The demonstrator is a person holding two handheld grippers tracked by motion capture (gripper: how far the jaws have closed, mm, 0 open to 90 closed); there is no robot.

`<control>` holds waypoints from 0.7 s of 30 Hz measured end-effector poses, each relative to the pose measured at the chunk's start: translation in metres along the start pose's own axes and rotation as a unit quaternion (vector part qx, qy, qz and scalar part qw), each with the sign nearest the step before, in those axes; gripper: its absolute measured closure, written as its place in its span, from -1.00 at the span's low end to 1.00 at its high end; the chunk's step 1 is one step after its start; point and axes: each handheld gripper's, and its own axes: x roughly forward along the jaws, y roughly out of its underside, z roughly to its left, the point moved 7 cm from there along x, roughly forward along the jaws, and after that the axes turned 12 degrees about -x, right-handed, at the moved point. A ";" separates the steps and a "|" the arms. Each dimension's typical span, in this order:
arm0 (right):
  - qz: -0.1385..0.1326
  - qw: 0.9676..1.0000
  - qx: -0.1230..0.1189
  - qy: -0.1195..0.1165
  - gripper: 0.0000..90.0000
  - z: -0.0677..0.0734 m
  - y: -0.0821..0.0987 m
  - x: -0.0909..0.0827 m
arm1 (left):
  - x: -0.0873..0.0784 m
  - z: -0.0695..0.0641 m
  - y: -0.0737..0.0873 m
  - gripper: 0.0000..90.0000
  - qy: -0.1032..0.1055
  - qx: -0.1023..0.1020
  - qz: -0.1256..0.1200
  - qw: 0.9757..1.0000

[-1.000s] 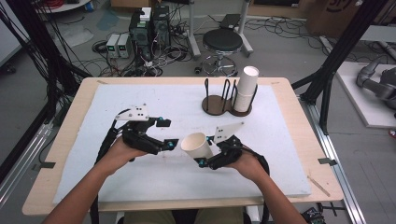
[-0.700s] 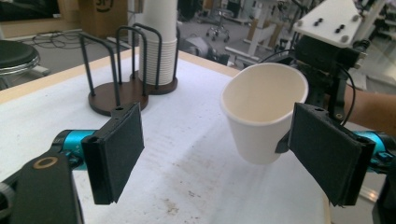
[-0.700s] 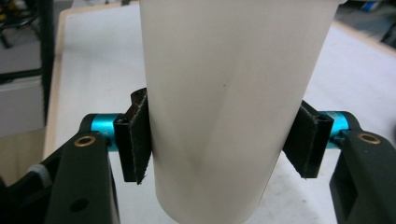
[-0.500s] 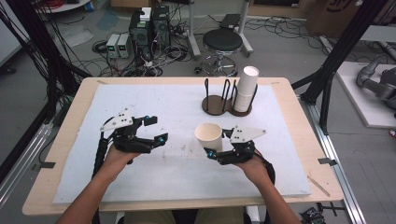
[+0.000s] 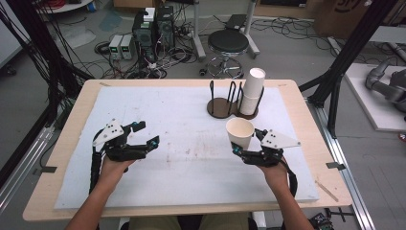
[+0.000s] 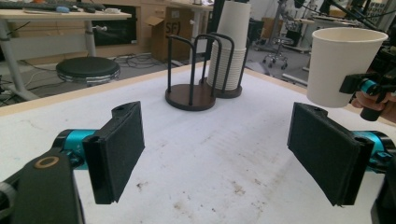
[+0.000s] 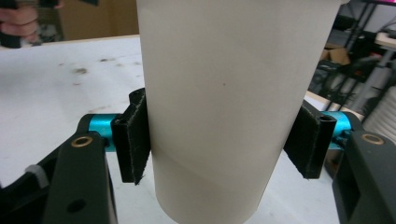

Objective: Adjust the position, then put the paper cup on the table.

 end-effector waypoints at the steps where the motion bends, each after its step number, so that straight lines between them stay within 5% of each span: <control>1: 0.000 1.000 0.008 0.003 -0.26 -0.001 0.002 -0.002 | -0.001 0.001 0.001 -0.59 -0.002 0.001 0.001 1.000; 9: -0.011 0.999 0.022 0.032 -0.27 -0.012 0.005 -0.011 | -0.007 0.005 0.004 -0.59 -0.009 0.000 -0.005 1.000; 21: 0.007 0.997 0.031 0.065 -0.28 -0.025 0.018 -0.026 | -0.004 0.005 0.007 -0.59 -0.011 0.010 -0.007 1.000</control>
